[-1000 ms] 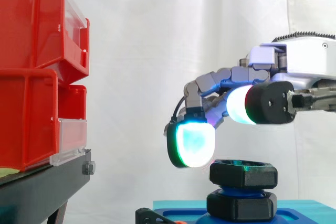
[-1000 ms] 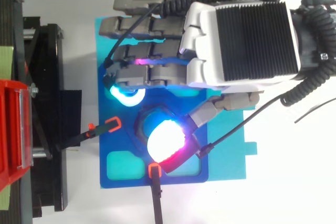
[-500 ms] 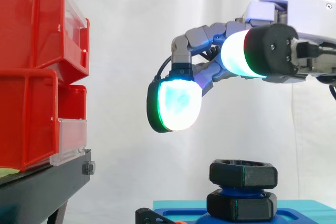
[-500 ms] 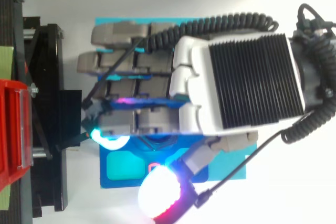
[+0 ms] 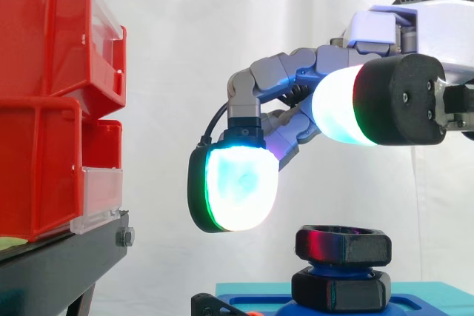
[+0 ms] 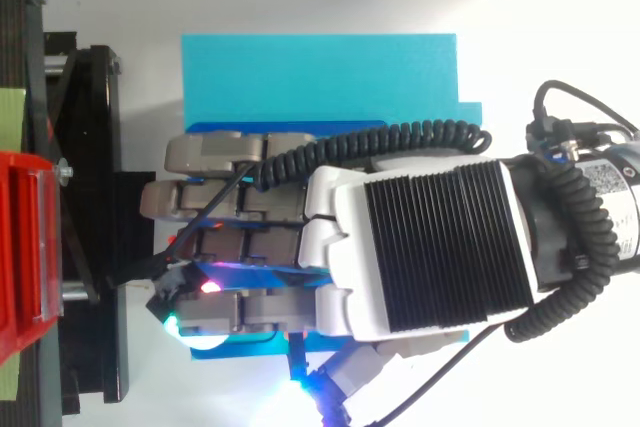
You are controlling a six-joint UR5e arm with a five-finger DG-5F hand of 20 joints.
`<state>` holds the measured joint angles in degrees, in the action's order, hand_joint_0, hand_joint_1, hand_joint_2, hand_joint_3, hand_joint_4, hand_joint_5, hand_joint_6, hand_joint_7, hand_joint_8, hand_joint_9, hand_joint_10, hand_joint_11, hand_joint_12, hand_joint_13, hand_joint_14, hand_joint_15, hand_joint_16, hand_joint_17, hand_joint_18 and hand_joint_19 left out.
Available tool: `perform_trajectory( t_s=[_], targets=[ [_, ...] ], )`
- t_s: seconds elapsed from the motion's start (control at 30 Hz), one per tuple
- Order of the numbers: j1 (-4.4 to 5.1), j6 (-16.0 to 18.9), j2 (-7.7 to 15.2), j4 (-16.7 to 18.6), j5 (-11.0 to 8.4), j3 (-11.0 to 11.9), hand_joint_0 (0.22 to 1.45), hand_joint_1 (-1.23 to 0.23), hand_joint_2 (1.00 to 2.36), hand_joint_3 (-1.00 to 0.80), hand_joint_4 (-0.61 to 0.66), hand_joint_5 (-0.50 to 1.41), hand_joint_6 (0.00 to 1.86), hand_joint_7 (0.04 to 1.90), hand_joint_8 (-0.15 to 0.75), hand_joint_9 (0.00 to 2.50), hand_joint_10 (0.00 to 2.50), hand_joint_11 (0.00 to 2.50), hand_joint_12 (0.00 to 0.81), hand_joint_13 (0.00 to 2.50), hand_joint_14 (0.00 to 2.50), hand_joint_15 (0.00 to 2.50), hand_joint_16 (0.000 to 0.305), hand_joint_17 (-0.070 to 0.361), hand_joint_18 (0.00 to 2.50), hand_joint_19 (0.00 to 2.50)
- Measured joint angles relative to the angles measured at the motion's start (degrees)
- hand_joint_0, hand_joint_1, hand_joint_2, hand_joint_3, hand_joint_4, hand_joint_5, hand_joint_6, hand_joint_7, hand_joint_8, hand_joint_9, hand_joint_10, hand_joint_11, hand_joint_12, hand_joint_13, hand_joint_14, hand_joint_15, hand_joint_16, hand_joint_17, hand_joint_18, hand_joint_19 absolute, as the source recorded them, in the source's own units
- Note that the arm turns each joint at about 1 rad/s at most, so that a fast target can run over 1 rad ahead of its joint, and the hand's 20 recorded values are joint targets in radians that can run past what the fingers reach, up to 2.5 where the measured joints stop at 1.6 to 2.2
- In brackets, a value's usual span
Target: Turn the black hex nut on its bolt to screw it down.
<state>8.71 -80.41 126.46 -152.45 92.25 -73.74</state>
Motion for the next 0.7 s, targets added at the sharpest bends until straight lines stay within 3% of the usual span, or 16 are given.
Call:
perform_trajectory(
  t_s=[0.4,0.7],
  targets=[
    [-0.13,-0.2,0.0,-1.3,0.0,0.0,0.49,-0.33,1.0,-0.5,0.17,-0.04,0.5,1.16,0.305,0.79,0.01,0.19,0.405,0.5,0.01,0.19,0.056,0.126,0.23,0.34],
    [-0.49,-2.8,0.0,-2.3,0.33,0.0,0.49,-0.34,1.0,-0.5,0.16,-0.04,0.5,1.15,0.305,0.8,0.01,0.21,0.405,0.5,0.01,0.19,0.056,0.126,0.23,0.34]
  ],
)
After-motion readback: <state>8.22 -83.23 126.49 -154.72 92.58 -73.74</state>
